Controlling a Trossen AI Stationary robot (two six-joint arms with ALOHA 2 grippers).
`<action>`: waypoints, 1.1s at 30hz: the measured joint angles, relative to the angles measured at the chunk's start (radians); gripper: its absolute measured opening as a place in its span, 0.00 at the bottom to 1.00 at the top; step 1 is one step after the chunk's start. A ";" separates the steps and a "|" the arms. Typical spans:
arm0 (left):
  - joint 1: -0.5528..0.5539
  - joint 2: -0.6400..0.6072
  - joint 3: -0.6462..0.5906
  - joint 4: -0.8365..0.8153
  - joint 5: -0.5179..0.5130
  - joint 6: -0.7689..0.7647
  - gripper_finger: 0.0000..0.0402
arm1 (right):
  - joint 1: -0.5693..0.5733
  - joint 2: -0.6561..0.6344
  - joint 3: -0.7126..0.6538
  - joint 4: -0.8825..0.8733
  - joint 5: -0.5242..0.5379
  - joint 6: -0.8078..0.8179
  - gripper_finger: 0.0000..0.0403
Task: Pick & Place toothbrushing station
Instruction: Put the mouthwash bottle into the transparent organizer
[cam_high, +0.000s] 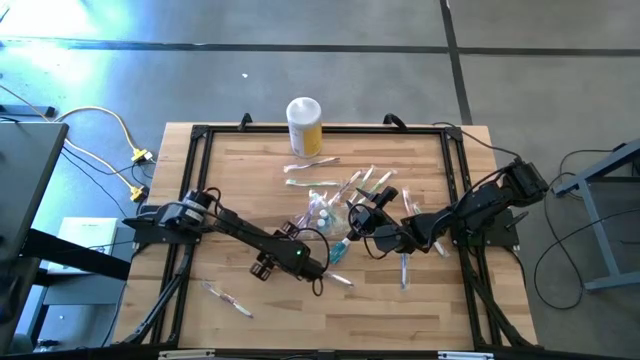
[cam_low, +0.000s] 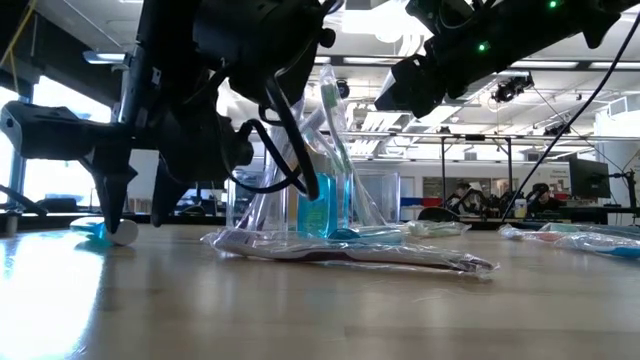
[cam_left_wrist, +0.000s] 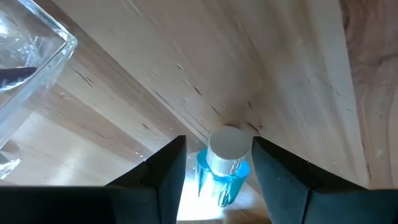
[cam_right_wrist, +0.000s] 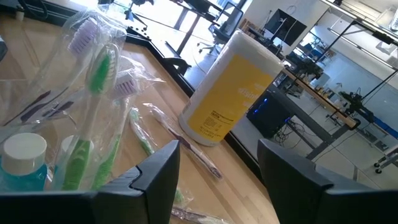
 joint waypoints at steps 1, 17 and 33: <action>0.000 0.009 0.000 0.007 0.000 0.005 0.44 | 0.000 0.000 0.000 0.000 0.000 0.000 0.52; 0.001 0.022 0.000 0.014 0.044 0.003 0.44 | 0.000 0.000 0.000 0.000 -0.004 0.004 0.52; 0.000 0.022 -0.001 -0.023 0.075 -0.002 0.44 | 0.000 0.000 0.000 0.000 -0.004 0.004 0.52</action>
